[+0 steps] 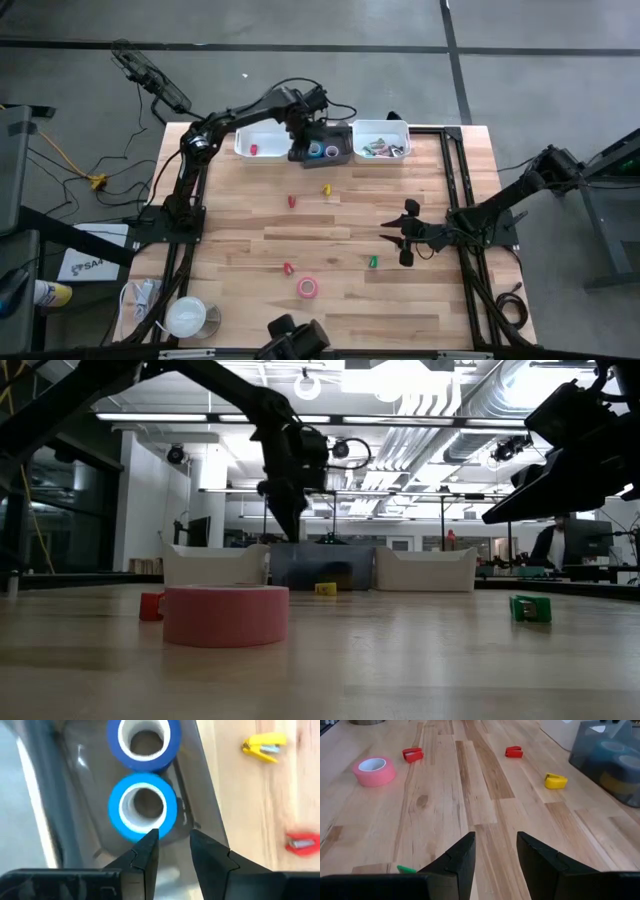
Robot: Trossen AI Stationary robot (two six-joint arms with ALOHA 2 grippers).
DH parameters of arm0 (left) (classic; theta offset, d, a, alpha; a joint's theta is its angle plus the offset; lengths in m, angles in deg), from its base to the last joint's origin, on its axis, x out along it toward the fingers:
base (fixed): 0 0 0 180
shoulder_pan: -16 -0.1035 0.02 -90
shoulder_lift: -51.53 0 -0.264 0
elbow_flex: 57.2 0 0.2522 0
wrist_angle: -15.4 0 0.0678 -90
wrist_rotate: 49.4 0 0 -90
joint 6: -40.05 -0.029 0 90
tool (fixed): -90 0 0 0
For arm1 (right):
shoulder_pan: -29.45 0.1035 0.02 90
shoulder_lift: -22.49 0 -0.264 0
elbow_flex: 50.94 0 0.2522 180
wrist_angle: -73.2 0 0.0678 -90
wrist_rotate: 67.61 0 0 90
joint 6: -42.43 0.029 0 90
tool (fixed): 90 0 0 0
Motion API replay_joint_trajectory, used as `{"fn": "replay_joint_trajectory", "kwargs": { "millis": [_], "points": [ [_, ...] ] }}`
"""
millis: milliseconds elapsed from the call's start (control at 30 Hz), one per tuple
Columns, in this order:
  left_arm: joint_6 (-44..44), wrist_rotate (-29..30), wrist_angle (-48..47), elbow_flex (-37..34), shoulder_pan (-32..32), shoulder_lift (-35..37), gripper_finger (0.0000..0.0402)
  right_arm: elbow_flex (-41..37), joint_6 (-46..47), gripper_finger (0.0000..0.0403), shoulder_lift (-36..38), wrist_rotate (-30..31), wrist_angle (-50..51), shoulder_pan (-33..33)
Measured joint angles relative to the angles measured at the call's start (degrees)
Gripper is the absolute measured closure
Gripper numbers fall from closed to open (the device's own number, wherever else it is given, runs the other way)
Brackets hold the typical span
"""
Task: Pick and place Stapler, Stapler remover, tape
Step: Put the pink tape into the black bin
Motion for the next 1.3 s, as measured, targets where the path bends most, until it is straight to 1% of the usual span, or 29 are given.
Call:
{"fn": "replay_joint_trajectory", "kwargs": {
  "millis": [67, 167, 333, 533, 600, 700, 967, 1133, 1300],
  "points": [
    [0.0, 0.5, -4.4, 2.9, 0.0, 0.0, 0.0293, 0.0, 0.4, 0.0267, 0.0, 0.0, 0.0, 0.0],
    [0.0, 1.1, -8.4, 7.5, 0.5, 0.2, 0.0293, 0.0, 0.4, 0.0267, 0.0, 0.0, 0.0, 0.0],
    [0.2, 3.8, -15.5, 14.0, 3.5, 0.2, 0.0293, 0.0, 0.3, 0.0267, 0.0, 0.3, 0.0, 0.0],
    [0.3, 8.6, -24.4, 17.7, 9.1, 0.2, 0.0293, 0.0, 0.2, 0.0267, 0.0, 0.5, 0.0, 0.0],
    [0.6, 9.5, -26.5, 17.7, 11.4, 0.3, 0.0293, 0.0, 0.3, 0.0267, 0.0, 0.4, 0.0, 0.0],
    [2.0, 9.7, -26.2, 16.7, 15.1, 0.4, 0.0293, 0.0, 0.4, 0.0267, 0.0, 0.4, 0.0, 0.0],
    [2.0, 9.8, -26.3, 12.4, 26.3, 0.9, 0.0293, 0.0, 0.5, 0.0267, 0.0, 0.1, 0.0, 0.0],
    [1.7, 10.1, -26.2, 8.1, 33.0, 0.9, 0.0293, 0.0, 0.6, 0.0267, 0.0, 0.0, 0.0, 0.0],
    [3.3, 11.0, -25.3, 1.5, 38.9, 1.8, 0.0293, 0.0, 0.6, 0.0267, 0.0, -0.3, 0.0, 0.0]
  ]
}}
